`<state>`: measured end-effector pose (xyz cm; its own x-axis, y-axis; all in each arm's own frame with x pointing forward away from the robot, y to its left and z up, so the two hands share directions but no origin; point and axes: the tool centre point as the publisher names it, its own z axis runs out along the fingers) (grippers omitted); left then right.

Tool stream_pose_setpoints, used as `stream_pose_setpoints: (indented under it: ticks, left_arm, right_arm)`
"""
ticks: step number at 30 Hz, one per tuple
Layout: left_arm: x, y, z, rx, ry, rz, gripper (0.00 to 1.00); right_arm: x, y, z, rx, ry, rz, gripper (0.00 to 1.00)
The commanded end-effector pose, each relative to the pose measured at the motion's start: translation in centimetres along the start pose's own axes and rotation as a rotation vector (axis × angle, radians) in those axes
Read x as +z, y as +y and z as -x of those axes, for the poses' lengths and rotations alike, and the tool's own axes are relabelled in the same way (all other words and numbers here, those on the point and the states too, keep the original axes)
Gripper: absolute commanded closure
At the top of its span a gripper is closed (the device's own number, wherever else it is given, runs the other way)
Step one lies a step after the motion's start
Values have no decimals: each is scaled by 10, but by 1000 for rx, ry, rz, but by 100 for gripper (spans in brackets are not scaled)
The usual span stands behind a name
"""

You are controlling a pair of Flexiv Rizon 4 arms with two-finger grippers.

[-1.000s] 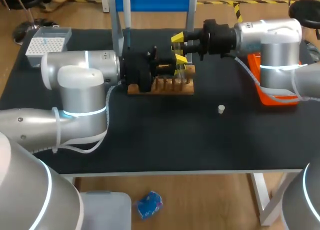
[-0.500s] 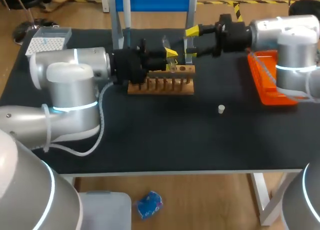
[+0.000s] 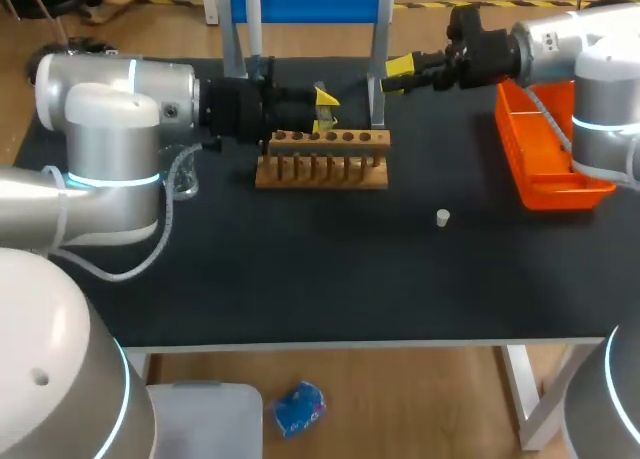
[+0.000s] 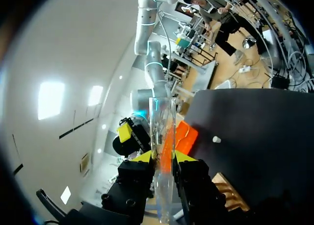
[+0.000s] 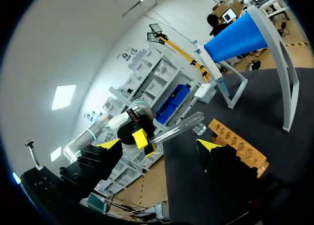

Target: Invert the test tube, pick up the pipette, mount the tip to pipette, aspirate from beaker and dispense into the tube, eject the tip, return the pipette, and cap with the stopper.

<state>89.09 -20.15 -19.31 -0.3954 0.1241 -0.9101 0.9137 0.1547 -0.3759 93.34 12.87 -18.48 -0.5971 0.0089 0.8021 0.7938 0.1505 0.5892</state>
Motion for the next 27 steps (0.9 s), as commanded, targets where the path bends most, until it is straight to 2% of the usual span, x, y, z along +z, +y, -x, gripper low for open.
stream_pose_setpoints:
  ticks: [1, 2, 4, 5, 6, 7, 8, 9, 10, 11, 25, 26, 27]
  left_arm:
    - [-1, 3, 5, -121, -10, -10, 100]
    - [-2, 2, 10, -180, -43, -38, 100]
    - [-3, 4, 17, -417, -88, -61, 100]
    - [-3, 2, 22, -474, -144, -122, 100]
    - [-4, 1, 26, -578, -129, -138, 100]
    - [-4, 0, 24, -752, -95, -157, 100]
    - [-4, -1, 25, -809, -81, -200, 100]
    - [-5, 1, 29, -808, -93, -192, 100]
    - [-7, 3, 31, -803, -78, -153, 100]
    - [-8, 5, 35, -750, -65, -144, 100]
    - [-8, 5, 35, -750, -65, -144, 100]
    - [-7, 5, 36, -814, -42, -128, 100]
    - [-6, 3, 40, -808, -62, -160, 100]
  right_arm:
    - [-2, 0, 4, -81, -49, -47, 0]
    - [-3, -2, 6, -156, -95, -63, 0]
    - [-9, -4, 6, -252, -84, -52, 0]
    - [-12, -6, 6, -352, -148, -95, 0]
    - [-13, -10, 9, -452, -225, -169, 0]
    - [-14, -15, 13, -574, -293, -253, 0]
    - [-15, -21, 16, -705, -366, -334, 0]
    - [-18, -26, 22, -782, -463, -386, 0]
    - [-18, -26, 22, -782, -463, -386, 0]
    - [-18, -26, 22, -782, -463, -386, 0]
    - [-18, -26, 22, -782, -463, -386, 0]
    - [-18, -27, 25, -821, -490, -411, 0]
    - [-19, -29, 28, -858, -521, -440, 0]
